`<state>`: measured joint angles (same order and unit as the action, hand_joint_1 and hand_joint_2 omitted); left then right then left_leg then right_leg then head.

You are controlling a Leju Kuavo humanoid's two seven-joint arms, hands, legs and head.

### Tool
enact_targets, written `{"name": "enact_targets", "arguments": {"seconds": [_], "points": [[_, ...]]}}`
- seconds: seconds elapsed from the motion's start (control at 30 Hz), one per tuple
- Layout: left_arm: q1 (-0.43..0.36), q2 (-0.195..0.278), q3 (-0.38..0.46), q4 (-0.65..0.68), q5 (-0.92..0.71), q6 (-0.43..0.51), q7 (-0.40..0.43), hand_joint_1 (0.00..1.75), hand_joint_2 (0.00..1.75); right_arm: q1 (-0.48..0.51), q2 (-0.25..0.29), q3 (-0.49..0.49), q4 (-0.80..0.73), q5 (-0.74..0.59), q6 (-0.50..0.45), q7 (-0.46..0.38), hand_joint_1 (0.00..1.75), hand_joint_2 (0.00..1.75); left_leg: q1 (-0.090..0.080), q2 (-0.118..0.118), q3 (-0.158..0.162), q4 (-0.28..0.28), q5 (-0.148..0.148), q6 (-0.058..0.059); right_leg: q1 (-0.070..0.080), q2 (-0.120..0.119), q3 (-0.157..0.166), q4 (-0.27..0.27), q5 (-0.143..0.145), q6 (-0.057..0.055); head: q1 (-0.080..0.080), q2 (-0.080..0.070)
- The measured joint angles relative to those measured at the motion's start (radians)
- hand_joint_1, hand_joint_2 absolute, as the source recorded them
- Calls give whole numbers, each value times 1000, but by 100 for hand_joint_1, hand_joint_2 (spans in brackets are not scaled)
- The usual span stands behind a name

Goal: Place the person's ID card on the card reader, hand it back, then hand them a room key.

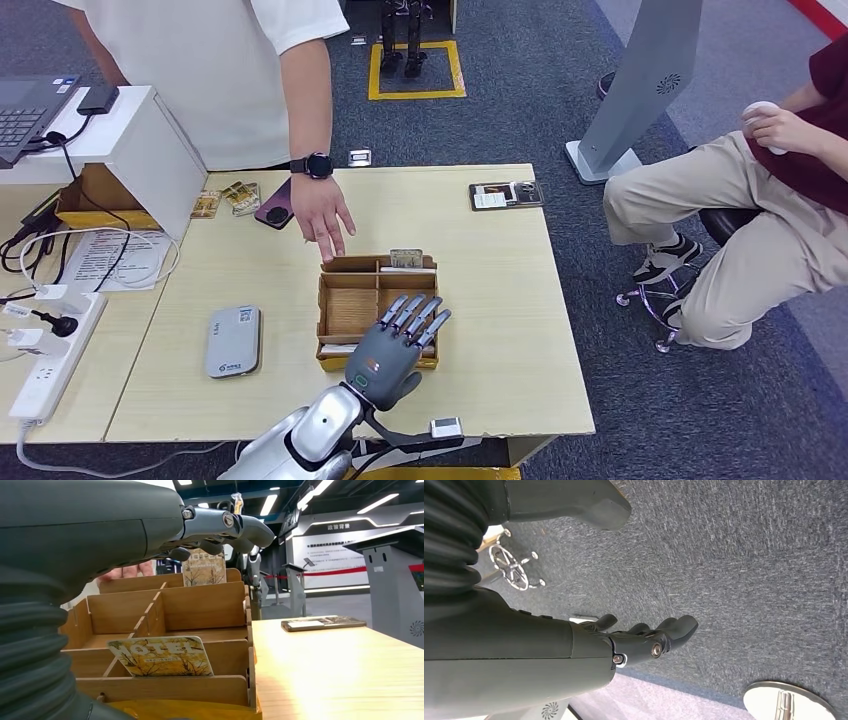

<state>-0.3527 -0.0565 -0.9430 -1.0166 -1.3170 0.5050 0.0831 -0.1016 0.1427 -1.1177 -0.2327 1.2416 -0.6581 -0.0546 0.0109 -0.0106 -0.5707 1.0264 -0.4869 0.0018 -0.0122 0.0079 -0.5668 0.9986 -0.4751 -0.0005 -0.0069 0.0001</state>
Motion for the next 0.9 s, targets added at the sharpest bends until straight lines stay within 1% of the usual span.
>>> {"name": "enact_targets", "arguments": {"seconds": [0.03, 0.13, 0.17, 0.37, 0.9], "points": [[0, 0, 0, 0, 0, 1, 2, 40, 175, 0, 0, 0, 0, -1, 0, 0, 0, 175, 0, 0, 0, 0, 0, 0, 0, 0, 0, 0, 0, 0, 0, 0], [1, 0, 3, 0, 1, 1, 1, 169, 175, 1, 0, 0, 0, -3, 0, 0, 0, 175, 0, 0, 0, 0, 0, 0, 0, 0, 0, 0, 0, 0, 0, 0], [2, 0, 5, 0, 6, 1, -3, 175, 175, 1, 0, 0, 0, -4, 0, 0, 0, 175, 0, 0, 0, 0, 0, 0, 0, 0, 0, 0, 0, 0, 0, 0], [8, 0, 14, 0, 37, 7, -29, 175, 175, 4, 0, -1, 0, -6, 0, 0, 0, 175, 0, 0, 0, 0, 0, 0, 0, 0, 0, 0, 0, 0, 0, 0], [17, 0, 25, 0, -8, 36, -23, 175, 175, 4, 0, -1, 0, -5, 0, 2, 0, 175, 0, 0, 0, 0, 0, 0, 0, 0, 0, 0, 0, 0, 0, 0]]}}
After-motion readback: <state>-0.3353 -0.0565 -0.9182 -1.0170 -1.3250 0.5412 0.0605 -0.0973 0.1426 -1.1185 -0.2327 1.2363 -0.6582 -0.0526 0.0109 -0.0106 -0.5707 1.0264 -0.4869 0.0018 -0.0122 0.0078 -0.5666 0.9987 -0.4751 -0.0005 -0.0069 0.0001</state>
